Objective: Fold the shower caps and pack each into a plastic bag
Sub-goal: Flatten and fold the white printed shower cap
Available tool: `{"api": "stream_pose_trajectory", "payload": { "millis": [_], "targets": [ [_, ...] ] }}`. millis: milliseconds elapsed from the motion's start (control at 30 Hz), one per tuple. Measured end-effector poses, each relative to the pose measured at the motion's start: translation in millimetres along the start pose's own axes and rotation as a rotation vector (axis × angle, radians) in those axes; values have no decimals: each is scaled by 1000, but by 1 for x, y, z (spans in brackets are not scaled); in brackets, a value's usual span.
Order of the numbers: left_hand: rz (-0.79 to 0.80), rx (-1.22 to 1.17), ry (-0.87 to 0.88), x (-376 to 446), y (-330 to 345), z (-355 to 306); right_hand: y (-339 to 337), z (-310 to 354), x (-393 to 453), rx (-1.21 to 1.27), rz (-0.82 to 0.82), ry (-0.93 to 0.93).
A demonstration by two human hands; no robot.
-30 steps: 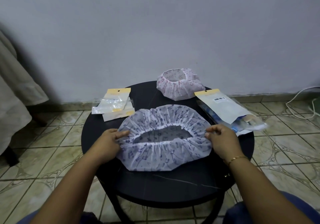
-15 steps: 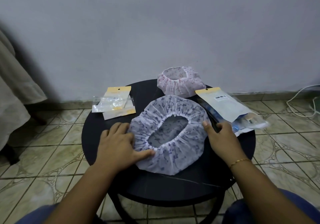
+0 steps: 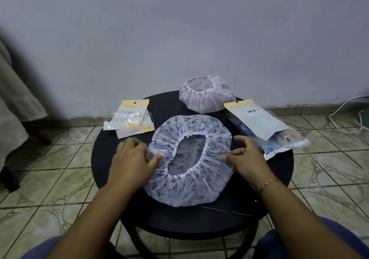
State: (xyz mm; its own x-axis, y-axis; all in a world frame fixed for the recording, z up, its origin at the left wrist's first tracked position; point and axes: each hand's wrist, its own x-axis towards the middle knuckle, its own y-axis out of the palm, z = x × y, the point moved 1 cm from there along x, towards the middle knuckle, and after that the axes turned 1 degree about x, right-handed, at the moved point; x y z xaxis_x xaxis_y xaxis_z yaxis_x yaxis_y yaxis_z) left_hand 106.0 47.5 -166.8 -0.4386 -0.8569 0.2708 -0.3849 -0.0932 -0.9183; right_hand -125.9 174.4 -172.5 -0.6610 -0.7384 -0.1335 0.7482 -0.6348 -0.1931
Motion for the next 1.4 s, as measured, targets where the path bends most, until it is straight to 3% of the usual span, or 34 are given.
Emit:
{"api": "stream_pose_trajectory", "payload": {
  "millis": [100, 200, 267, 433, 633, 767, 1000, 1100, 1267, 1400],
  "targets": [
    [226, -344, -38, 5, 0, 5, 2, 0, 2, 51, 2, -9],
    [479, -538, -77, 11, 1, 12, 2, -3, 6, 51, 33, 13],
    [560, -646, -117, 12, 1, 13, 1, -3, 6, 36, 70, 39],
    [458, -716, -263, 18, -1, 25, -10, -1, 9, 22, 60, 106],
    [518, -836, -300, 14, -1, 26, -15, -4, 9, 1, 58, 102],
    [361, -1015, -390, 10, 0, 21, -16, -2, 6, 57, 84, 56],
    [425, -743, -347, 9, 0, 29, -22, -2, 7, 114, -10, 77],
    [361, -539, -274, 6, -1, 23, -20, -2, 7, -13, -49, -1],
    [77, -60, -124, -6, 0, 8, -4, 2, -14, -629, -282, -471],
    [-101, 183, 40, -9, 8, -1, 21, 6, -39, -841, -256, -722]
  ]
}}
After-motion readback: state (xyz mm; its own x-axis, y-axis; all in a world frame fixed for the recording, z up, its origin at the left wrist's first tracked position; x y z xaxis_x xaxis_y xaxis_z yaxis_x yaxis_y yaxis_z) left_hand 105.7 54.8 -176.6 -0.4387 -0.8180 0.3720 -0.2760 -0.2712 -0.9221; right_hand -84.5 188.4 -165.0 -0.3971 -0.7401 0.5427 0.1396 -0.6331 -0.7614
